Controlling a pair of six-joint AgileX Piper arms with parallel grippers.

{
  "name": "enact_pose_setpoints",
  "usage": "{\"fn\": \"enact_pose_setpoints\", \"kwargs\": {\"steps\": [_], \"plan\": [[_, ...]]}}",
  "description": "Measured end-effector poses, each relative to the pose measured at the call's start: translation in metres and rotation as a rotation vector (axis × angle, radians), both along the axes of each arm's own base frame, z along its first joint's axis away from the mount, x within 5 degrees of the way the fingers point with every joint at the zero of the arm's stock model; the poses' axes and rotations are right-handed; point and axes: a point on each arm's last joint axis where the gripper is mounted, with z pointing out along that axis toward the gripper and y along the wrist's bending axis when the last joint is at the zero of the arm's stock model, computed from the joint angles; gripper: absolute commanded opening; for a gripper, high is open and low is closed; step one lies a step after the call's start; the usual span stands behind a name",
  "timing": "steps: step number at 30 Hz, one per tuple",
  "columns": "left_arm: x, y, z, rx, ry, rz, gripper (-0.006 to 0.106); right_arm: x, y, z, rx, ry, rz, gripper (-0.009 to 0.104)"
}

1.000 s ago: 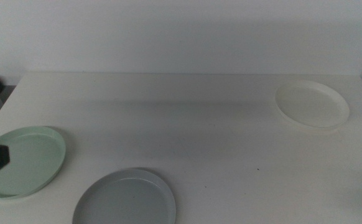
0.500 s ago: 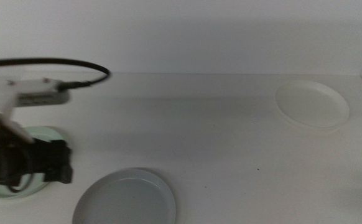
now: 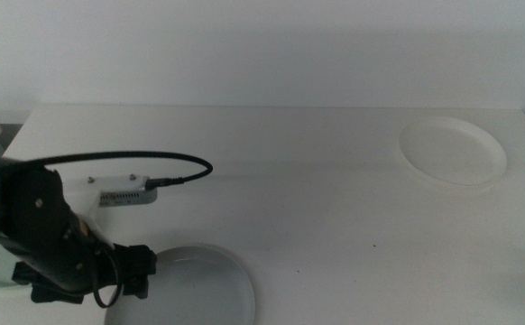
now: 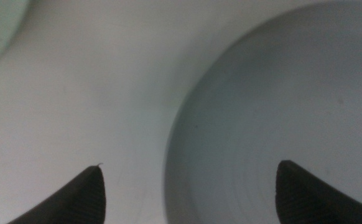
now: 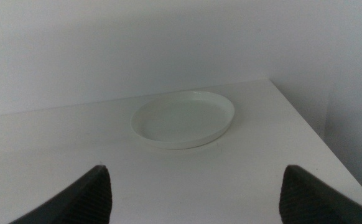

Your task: Stack the three bowls on top of each other.

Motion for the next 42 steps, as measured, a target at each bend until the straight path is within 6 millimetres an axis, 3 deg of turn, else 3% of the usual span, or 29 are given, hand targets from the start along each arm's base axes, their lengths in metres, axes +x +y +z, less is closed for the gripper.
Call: {"fn": "enact_pose_setpoints", "kwargs": {"steps": [8, 12, 16, 22, 25, 28, 31, 37, 39, 42], "plan": [[-0.002, -0.001, -0.036, -0.002, 0.047, 0.014, 0.093, 0.0, 0.0, 0.0, 0.0, 0.0, 0.0, 0.081], [-0.001, -0.002, -0.042, -0.007, 0.044, 0.005, 0.086, 0.0, 0.0, 0.0, 0.0, 0.0, 0.0, 0.081], [0.0, -0.002, -0.042, -0.009, 0.037, 0.004, 0.062, 0.0, 0.0, 0.0, 0.0, 0.0, 0.0, 0.081], [-0.001, -0.002, -0.043, -0.017, 0.046, 0.014, 0.003, 0.0, 0.0, 0.0, 0.0, 0.0, 0.0, 0.081], [-0.001, -0.001, -0.041, -0.005, 0.041, 0.012, -0.002, 0.0, 0.0, 0.0, 0.0, 0.0, 0.0, 0.081], [-0.002, 0.0, -0.029, 0.006, 0.037, 0.022, -0.002, 0.0, 0.0, 0.0, 0.0, 0.0, 0.0, 0.081], [0.006, 0.0, 0.001, 0.03, 0.03, -0.001, -0.002, 0.0, 0.0, 0.0, 0.0, 0.0, 0.0, 0.081], [0.059, -0.02, 0.075, 0.008, -0.123, -0.094, -0.002, 0.0, 0.0, 0.0, 0.0, 0.0, 0.0, 0.081], [0.08, -0.034, 0.086, -0.007, -0.152, -0.127, -0.002, 0.0, 0.0, 0.0, 0.0, 0.0, 0.0, 0.081], [0.106, -0.057, 0.08, -0.016, -0.143, -0.169, -0.002, 0.0, 0.0, 0.0, 0.0, 0.0, 0.0, 0.081]]}}
